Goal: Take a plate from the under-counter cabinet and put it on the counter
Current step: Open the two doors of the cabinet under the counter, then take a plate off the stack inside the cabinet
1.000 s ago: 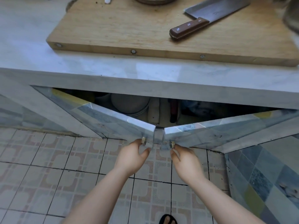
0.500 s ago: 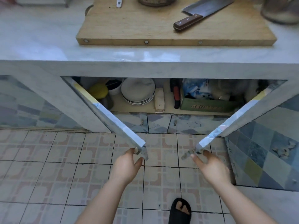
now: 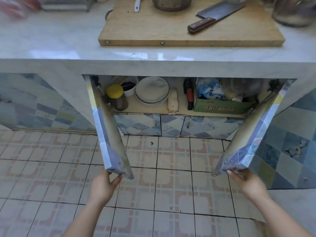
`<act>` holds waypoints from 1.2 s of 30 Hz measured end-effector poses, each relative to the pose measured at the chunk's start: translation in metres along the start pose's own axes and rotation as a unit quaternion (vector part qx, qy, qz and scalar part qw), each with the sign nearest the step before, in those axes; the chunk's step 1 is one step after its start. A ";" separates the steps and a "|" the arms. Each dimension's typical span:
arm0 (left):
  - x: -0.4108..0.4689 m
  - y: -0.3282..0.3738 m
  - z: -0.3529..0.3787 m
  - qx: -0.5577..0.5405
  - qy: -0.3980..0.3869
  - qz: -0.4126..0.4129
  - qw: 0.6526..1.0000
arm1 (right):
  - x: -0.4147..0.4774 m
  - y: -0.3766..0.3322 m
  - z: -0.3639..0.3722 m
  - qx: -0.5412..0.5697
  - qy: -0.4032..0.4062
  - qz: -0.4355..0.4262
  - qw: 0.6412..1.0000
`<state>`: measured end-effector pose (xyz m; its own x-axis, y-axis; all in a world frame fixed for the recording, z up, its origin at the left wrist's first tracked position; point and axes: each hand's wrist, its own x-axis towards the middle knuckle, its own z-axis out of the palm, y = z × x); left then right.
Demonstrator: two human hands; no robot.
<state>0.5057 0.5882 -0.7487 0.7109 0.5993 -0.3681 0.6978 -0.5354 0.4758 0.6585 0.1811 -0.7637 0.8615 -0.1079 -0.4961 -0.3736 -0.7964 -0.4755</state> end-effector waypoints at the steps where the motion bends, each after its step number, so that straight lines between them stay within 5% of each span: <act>1: -0.001 -0.003 -0.001 -0.008 0.002 -0.001 1.000 | -0.001 0.004 -0.003 0.005 -0.002 0.000 1.000; 18: -0.016 -0.011 -0.013 -0.139 0.009 -0.099 0.985 | -0.023 0.040 -0.026 0.016 0.005 -0.017 1.000; 24: -0.057 -0.007 0.015 -0.102 -0.111 -0.194 0.969 | -0.058 0.025 -0.005 -0.064 -0.133 0.078 0.986; 29: -0.068 0.055 0.022 -0.191 -0.163 -0.153 0.956 | -0.082 -0.050 0.012 -0.055 -0.167 -0.037 0.984; 36: -0.035 0.107 -0.023 -0.231 -0.159 -0.007 0.960 | -0.078 -0.155 0.015 -0.054 -0.102 -0.162 0.980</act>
<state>0.5534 0.5232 -0.6665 0.7442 0.3535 -0.5668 0.6459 -0.1645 0.7455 0.6435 0.3220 -0.6626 0.8385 0.2722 -0.4720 -0.0441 -0.8294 -0.5569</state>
